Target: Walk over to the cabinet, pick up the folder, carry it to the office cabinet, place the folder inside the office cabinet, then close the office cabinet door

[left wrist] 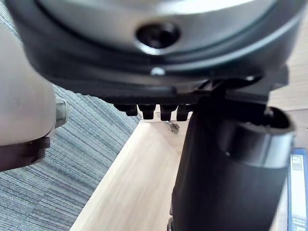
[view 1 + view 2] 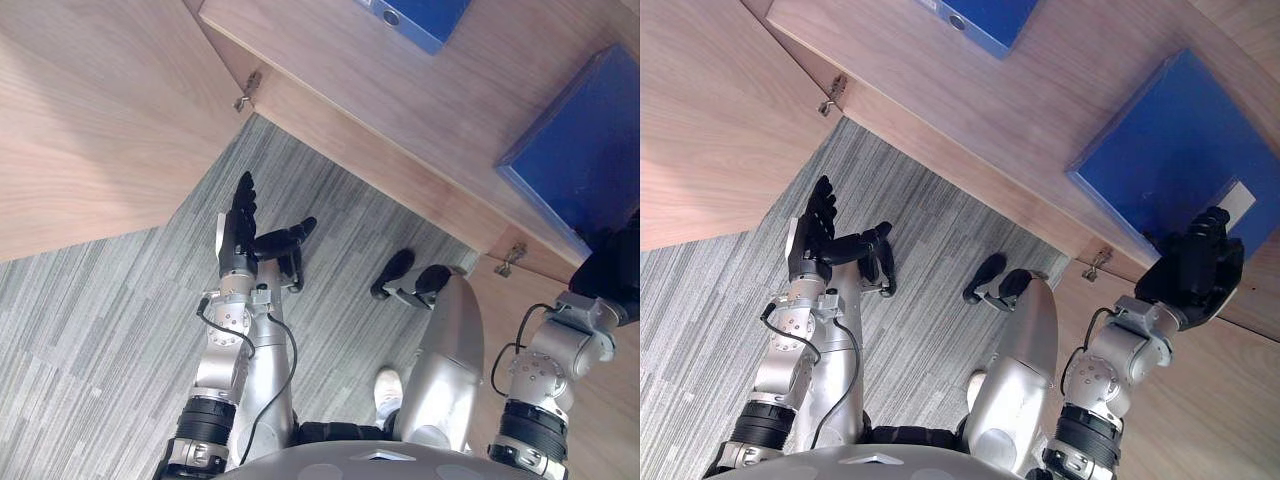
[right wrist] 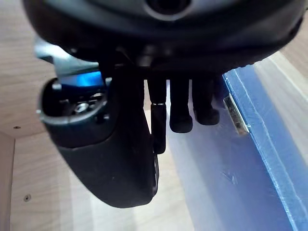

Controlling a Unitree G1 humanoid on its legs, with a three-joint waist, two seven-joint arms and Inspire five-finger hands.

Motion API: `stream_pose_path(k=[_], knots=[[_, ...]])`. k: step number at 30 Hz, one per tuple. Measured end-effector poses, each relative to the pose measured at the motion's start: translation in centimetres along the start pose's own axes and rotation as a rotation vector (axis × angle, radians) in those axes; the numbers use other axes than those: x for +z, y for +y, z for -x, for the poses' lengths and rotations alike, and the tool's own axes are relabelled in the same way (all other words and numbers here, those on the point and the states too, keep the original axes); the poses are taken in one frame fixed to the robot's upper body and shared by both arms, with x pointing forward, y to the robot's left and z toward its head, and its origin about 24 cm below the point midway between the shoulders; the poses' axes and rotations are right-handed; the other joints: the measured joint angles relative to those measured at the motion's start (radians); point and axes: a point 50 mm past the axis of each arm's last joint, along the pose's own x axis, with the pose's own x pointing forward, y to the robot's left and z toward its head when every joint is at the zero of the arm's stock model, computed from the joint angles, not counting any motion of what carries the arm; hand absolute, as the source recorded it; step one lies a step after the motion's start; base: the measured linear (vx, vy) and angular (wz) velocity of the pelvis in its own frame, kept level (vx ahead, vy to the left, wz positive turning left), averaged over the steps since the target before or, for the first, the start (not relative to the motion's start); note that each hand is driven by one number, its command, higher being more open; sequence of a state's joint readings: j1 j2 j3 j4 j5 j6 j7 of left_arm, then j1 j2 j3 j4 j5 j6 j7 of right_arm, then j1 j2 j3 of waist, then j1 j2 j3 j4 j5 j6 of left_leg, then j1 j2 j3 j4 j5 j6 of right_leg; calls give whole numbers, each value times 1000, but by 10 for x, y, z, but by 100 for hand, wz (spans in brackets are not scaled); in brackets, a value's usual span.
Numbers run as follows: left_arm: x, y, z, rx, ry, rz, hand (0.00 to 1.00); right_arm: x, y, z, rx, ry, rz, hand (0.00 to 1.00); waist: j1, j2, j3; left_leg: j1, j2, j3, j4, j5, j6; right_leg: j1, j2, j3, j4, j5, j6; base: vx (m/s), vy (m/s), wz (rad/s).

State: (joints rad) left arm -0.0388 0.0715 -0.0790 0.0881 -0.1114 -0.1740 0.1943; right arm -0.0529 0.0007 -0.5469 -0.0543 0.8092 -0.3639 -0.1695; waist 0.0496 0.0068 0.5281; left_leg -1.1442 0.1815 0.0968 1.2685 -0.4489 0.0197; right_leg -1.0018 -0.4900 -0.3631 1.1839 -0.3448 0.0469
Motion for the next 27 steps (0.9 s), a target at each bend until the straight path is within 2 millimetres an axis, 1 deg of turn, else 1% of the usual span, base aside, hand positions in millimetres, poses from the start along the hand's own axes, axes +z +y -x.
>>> stream_pose_path(k=[3, 9, 13, 16, 18, 19, 23, 27], knots=[[1, 0, -1, 8, -3, 7, 100, -3, -1, 1, 9, 12, 22, 0, -2, 0, 0, 2, 1, -8, -7, 6, -4, 11, 4, -12, -7, -1, -1, 6, -13, 2], [-1, 0, 0, 15, 7, 15, 100, -5, -2, 2, 18, 25, 26, 0, -2, 0, 0, 15, 2, -9, -21, 16, -2, 26, 7, -19, -17, -1, -2, 0, 0, 0], [-10, 5, 2, 31, 42, 5, 100, -13, -1, 11, 54, 85, 47, 0, -4, -2, -1, 44, 6, -10, -44, 15, -12, 53, 21, -22, -42, 3, 0, 2, -6, -2], [-18, 14, 4, 68, 77, -3, 100, -20, 5, 18, 104, 127, 50, 0, -20, -3, 0, 50, 9, -10, -56, 18, -14, 62, 24, -31, -54, 7, -1, 0, 0, 0], [-23, 20, 4, 91, 98, -8, 100, -23, 8, 22, 160, 149, 92, 0, -28, -4, 0, 54, 13, -8, -63, 22, -9, 62, 31, -31, -62, 7, -2, 27, -12, -6], [-23, 20, 4, 94, 101, -9, 100, -24, 9, 24, 171, 156, 95, 0, -29, -5, 0, 55, 16, -8, -65, 23, -10, 63, 34, -31, -65, 7, -2, 28, -18, -11], [-27, 23, 5, 103, 115, -14, 100, -24, 8, 26, 248, 182, 196, 0, -31, -10, 0, 67, 22, -7, -74, 26, -15, 69, 41, -31, -71, 7, -5, 15, -14, -3], [-32, 24, 6, 106, 139, -20, 100, -27, 10, 26, 282, 209, 208, 0, -44, -11, 0, 72, 22, -9, -86, 30, -18, 77, 44, -39, -83, 8, -7, 0, 0, 0]])
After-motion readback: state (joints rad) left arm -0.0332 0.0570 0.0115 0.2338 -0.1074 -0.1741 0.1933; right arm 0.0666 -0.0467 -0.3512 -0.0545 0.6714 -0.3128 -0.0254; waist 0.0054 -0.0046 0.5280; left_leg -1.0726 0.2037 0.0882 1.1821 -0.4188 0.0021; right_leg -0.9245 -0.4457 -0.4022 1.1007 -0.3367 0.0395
